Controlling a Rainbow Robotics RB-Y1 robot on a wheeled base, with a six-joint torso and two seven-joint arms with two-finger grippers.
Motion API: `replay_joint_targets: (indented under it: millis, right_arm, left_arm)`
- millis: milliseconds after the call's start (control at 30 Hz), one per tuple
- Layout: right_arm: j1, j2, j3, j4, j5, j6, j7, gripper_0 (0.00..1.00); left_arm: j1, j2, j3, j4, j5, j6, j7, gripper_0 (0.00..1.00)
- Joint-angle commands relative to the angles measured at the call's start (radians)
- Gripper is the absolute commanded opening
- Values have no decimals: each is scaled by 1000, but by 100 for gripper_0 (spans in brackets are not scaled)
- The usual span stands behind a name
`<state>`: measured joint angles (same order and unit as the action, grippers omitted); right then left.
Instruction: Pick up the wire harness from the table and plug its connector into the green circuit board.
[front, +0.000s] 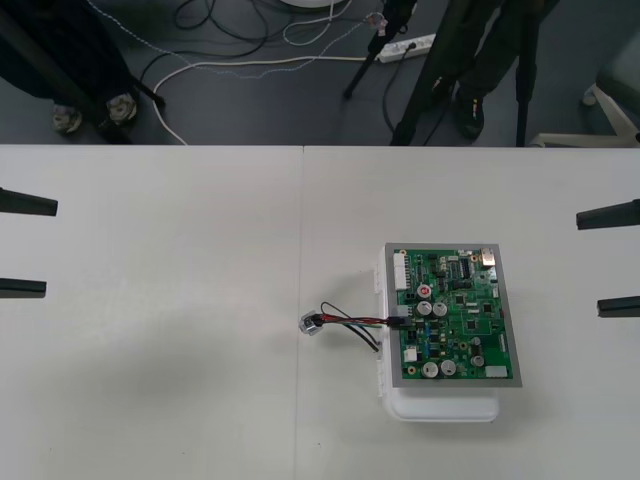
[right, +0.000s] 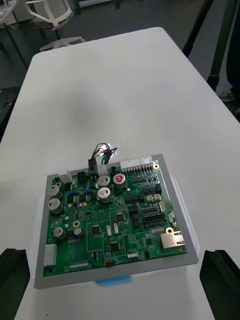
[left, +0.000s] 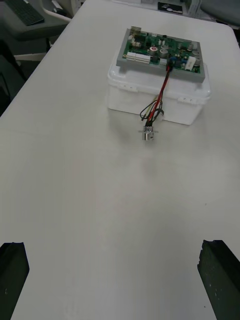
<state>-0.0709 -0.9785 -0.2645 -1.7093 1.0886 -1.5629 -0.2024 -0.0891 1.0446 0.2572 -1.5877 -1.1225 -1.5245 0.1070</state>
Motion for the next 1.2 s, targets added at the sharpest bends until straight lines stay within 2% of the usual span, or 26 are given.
replay_joint_targets:
  millis: [33, 167, 667, 1200]
  right_arm:
    - [36, 6, -41, -70, -16, -8, 37, 100]
    - [56, 6, -39, -85, -15, -8, 49, 100]
    - [94, 43, -24, -150, 4, -8, 86, 100]
    - [95, 21, -62, -108, 5, -8, 89, 100]
  left_arm:
    - [62, 48, 37, -21, 56, -46, -38, 100]
    - [91, 48, 36, -26, 95, -46, -43, 100]
    - [89, 48, 34, -40, 168, -46, -49, 100]
    - [86, 32, 8, -48, 175, -46, -50, 100]
